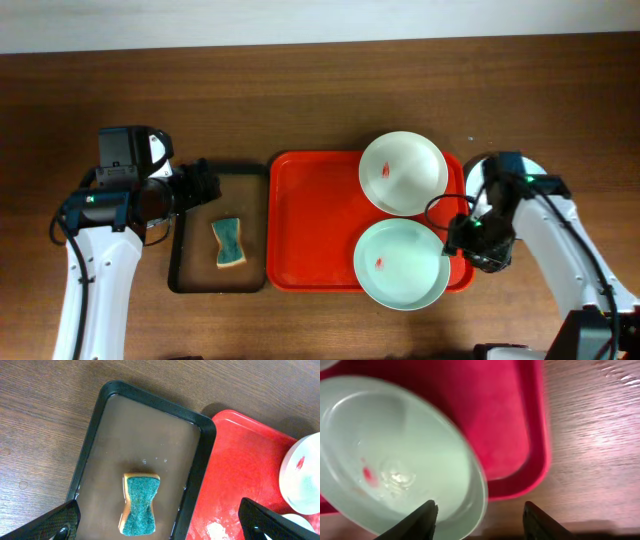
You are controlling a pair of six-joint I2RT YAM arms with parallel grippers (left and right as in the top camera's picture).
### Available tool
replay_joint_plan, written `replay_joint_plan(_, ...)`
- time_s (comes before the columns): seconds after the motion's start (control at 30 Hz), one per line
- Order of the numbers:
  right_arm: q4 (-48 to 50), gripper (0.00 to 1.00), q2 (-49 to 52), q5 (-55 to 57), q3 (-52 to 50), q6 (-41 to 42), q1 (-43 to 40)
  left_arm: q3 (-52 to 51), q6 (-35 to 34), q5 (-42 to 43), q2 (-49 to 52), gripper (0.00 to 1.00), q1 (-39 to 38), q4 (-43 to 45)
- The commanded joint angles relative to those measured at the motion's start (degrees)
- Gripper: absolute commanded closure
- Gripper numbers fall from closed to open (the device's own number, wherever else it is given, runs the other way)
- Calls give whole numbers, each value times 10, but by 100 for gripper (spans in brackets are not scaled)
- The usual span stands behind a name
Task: Clean dirty plates on tray and stack at the side
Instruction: 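Move right gripper back and grasp the pale green plate rim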
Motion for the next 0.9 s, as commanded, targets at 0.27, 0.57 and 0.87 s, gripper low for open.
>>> replay_joint_plan(0.27,53,57,-9,35,-77,77,47,6,1,4,-5,1,2,0)
replay_joint_plan(0.57,62,96,-9,8,-84,74,47,6,1,4,-5,1,2,0)
replay_joint_plan(0.87,83,95,-9,-12,-84,77,103,6,1,4,-5,1,2,0)
